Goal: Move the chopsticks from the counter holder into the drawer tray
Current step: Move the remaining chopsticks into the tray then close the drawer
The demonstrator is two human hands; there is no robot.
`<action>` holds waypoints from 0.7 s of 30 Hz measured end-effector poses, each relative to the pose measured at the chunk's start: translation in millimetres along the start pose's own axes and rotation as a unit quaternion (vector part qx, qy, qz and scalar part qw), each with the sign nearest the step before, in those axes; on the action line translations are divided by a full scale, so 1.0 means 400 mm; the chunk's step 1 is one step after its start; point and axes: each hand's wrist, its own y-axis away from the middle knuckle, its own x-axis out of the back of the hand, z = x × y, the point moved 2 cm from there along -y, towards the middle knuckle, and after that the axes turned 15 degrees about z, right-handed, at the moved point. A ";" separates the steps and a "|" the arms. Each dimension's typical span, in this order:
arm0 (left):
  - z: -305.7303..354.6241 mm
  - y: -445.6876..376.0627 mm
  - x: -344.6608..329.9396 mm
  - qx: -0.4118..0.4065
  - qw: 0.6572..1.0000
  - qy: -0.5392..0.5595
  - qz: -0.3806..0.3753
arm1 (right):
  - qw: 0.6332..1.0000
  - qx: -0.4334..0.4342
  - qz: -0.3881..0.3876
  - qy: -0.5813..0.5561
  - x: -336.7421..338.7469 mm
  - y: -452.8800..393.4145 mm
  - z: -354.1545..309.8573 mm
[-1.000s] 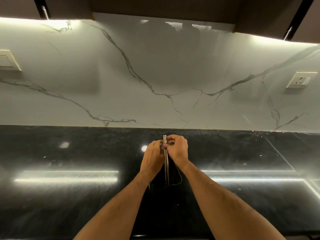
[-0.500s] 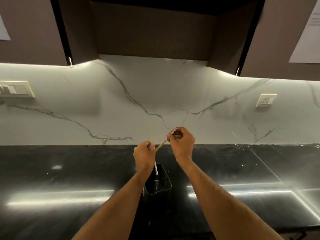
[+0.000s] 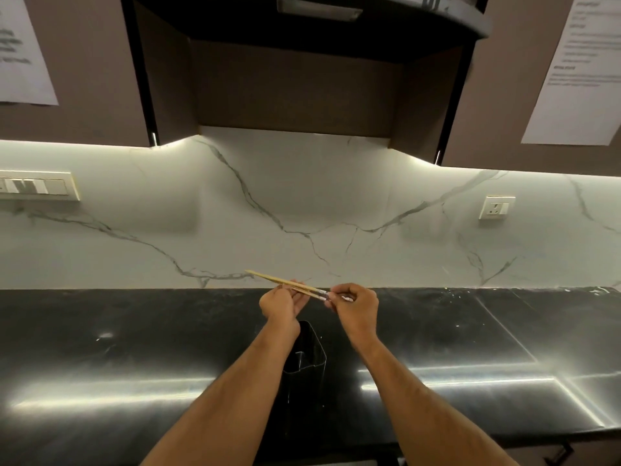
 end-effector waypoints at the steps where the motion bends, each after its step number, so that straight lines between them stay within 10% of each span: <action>1: 0.000 0.002 0.007 0.008 1.000 0.006 0.005 | 0.999 0.034 0.005 0.035 0.004 0.000 -0.001; 7: 0.005 0.019 0.035 0.025 0.999 0.024 -0.013 | 0.984 0.112 -0.017 0.136 0.025 0.006 -0.001; 21: 0.010 0.025 0.075 -0.016 0.998 0.012 -0.055 | 0.992 -0.003 -0.120 0.041 0.042 0.061 0.014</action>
